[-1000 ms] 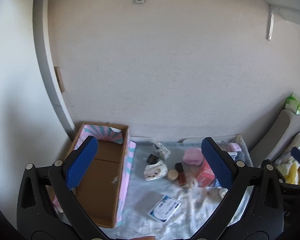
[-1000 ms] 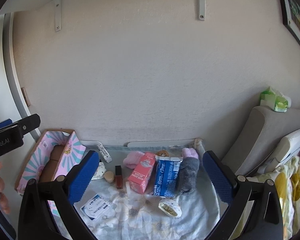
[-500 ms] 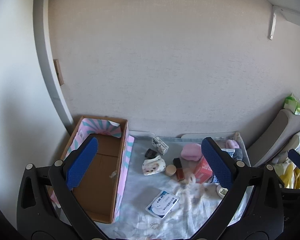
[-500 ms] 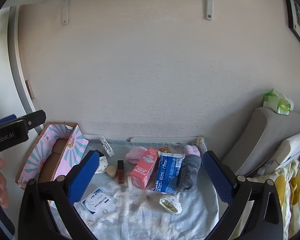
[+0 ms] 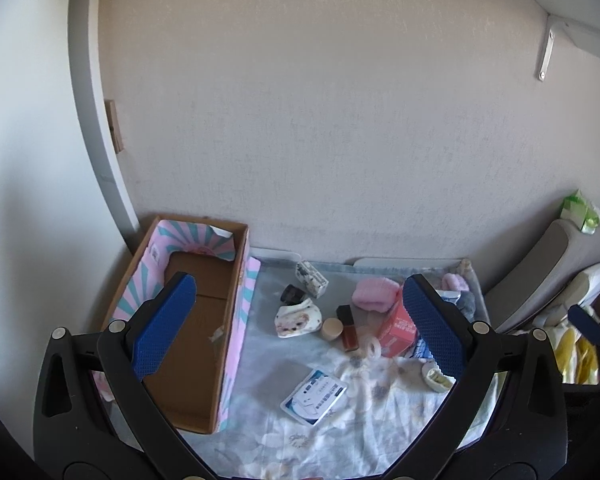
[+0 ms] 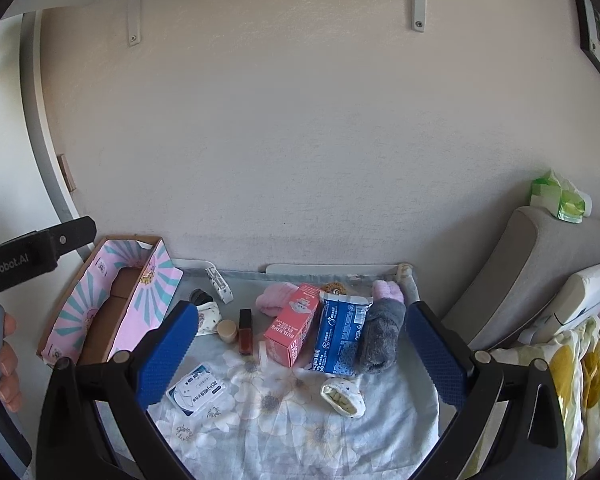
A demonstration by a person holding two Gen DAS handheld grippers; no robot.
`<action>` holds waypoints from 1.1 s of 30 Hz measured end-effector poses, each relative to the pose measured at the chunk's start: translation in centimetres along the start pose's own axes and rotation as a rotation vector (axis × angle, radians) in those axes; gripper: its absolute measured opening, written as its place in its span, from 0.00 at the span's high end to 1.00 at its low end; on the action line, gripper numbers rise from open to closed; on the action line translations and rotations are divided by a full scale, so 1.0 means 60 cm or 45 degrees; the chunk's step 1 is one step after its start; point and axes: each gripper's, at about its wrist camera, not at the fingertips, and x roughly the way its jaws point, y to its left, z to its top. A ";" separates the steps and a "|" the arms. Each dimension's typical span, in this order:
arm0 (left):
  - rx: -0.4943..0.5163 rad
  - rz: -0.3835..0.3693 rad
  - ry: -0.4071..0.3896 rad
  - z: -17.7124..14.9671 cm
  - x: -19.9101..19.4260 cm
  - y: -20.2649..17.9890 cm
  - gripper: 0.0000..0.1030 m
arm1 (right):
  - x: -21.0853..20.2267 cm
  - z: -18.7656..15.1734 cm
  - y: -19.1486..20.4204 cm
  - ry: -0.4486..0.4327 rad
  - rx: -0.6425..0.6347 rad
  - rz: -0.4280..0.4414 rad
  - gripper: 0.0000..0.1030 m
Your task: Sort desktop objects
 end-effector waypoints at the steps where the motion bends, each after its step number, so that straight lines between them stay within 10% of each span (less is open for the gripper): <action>1: 0.010 0.012 0.000 -0.001 0.000 -0.001 0.00 | 0.000 0.000 0.000 0.000 -0.001 -0.002 0.00; 24: 0.020 -0.055 -0.016 -0.007 -0.004 -0.003 0.00 | -0.003 0.003 -0.006 -0.023 -0.031 0.042 0.00; 33: 0.307 -0.158 -0.091 0.026 -0.015 -0.017 0.00 | -0.028 0.022 -0.080 -0.112 -0.254 0.012 0.00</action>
